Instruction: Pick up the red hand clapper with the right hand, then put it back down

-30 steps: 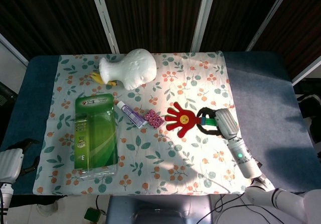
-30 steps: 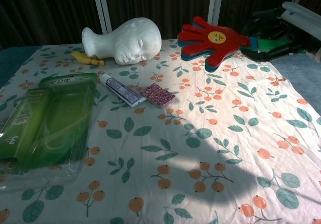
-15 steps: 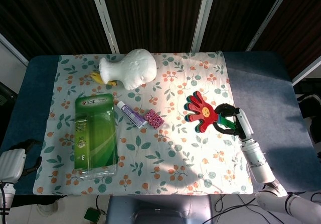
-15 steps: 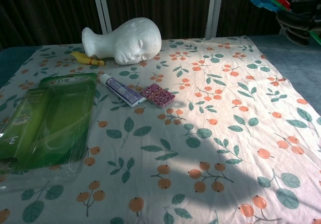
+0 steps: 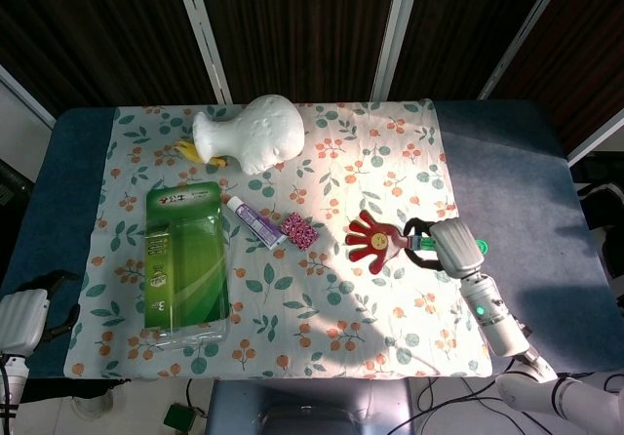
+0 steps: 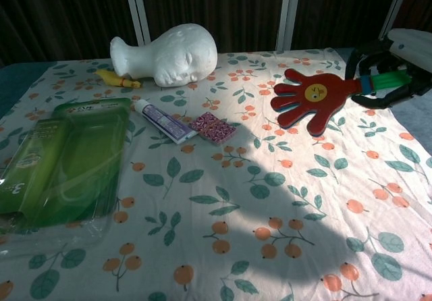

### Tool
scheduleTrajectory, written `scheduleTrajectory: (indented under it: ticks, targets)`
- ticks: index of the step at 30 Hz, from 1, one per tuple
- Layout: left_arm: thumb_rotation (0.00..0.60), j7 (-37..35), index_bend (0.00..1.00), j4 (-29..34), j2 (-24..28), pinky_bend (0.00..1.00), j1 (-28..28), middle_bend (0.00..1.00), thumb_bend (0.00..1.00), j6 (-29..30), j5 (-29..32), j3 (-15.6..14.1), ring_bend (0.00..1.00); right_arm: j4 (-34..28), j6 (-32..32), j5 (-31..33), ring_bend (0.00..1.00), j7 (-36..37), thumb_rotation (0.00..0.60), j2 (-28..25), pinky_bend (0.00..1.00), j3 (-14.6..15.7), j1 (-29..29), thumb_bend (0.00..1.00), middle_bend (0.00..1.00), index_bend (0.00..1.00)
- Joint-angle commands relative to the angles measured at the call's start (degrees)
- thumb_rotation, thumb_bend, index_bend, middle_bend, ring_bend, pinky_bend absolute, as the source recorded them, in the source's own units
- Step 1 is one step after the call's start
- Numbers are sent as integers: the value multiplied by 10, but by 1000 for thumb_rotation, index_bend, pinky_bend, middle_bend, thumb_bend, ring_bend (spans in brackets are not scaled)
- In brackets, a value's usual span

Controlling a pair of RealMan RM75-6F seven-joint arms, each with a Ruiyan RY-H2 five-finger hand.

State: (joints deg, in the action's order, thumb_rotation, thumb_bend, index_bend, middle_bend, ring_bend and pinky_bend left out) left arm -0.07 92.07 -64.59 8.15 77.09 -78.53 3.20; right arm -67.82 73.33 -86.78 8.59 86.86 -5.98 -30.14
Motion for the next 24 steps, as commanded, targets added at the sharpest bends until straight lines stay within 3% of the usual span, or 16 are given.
scheduleTrajectory:
  ticks: [1, 5, 8, 14, 19, 24]
  targets:
    - [600, 0, 325, 0, 0, 347, 0, 281, 407, 1, 0, 0, 291, -16, -2, -11, 937, -61, 600, 14, 959, 12, 0, 683, 784, 827]
    - [600, -1, 326, 0, 0, 347, -1, 281, 406, 2, -1, 0, 291, -12, 49, -39, 937, 123, 600, 23, 959, 3, 5, 683, 784, 825]
    - [600, -2, 326, 0, 1, 347, -1, 282, 406, 2, 0, 0, 291, 8, 76, -22, 937, 238, 600, 42, 959, -18, 14, 683, 784, 821]
    - [600, -2, 326, 0, 0, 347, -1, 282, 406, 2, 0, 1, 291, -58, 69, -3, 936, 469, 600, 1, 954, -33, 27, 683, 784, 816]
    - [600, -1, 324, -1, -1, 347, 0, 281, 406, 2, -1, 1, 291, -96, 56, -1, 936, 569, 600, -46, 953, -42, 30, 684, 784, 816]
    - [600, -1, 304, -6, -6, 348, 0, 259, 406, 8, -5, 2, 288, -102, 38, -9, 936, 543, 600, -67, 953, -33, 27, 687, 784, 816]
